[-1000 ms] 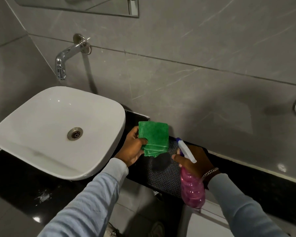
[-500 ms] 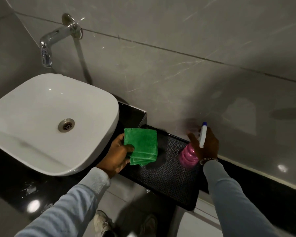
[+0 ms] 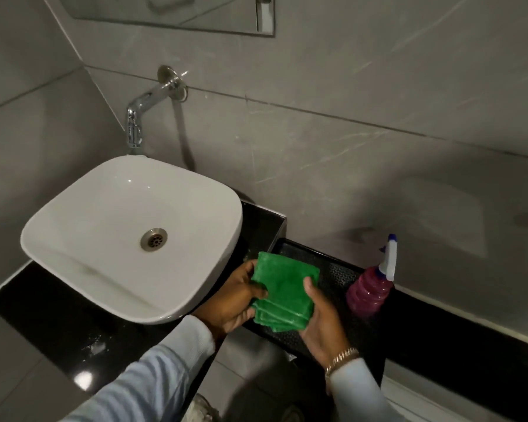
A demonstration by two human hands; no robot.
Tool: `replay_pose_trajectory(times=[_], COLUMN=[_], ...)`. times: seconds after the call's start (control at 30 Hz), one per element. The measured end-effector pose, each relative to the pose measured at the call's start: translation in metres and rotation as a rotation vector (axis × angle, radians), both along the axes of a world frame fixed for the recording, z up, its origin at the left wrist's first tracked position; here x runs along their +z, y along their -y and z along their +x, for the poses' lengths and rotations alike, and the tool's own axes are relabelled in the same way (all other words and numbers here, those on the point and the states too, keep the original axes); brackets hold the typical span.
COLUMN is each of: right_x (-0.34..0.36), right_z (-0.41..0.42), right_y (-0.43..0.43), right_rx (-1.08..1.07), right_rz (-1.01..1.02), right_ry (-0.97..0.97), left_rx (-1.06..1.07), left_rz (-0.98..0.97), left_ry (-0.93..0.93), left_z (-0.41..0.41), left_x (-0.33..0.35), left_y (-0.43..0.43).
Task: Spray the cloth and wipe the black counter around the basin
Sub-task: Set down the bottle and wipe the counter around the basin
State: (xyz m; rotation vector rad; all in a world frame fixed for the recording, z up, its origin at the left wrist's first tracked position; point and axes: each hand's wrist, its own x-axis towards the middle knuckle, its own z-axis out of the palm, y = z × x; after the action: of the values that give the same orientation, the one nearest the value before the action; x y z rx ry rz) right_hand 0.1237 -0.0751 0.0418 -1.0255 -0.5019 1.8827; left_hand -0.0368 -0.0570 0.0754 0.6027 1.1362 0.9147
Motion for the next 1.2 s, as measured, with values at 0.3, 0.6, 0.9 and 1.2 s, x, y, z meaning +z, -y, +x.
replay_pose_trajectory(times=[0.3,0.6,0.9,1.2], right_x=[0.039,-0.033,-0.067,-0.083], right_z=[-0.020,-0.091,-0.096,-0.097], right_y=[-0.108,-0.100,-0.152,-0.108], right_rx=[-0.206,0.325,0.435,0.223], right_rz=[0.502,0.705,0.895,0.821], right_ry=[1.017,1.409,1.720,1.747], left_rx=[0.197,-0.197,-0.139,-0.180], left_rz=[0.662,0.612,0.577,0.553], left_ry=[-0.961,-1.592,-1.573,-1.619], left_z=[-0.080,-0.169,-0.171,-0.172], left_x=[0.046,0.005,0.003,0.001], left_y=[0.000,0.045,0.041,0.042])
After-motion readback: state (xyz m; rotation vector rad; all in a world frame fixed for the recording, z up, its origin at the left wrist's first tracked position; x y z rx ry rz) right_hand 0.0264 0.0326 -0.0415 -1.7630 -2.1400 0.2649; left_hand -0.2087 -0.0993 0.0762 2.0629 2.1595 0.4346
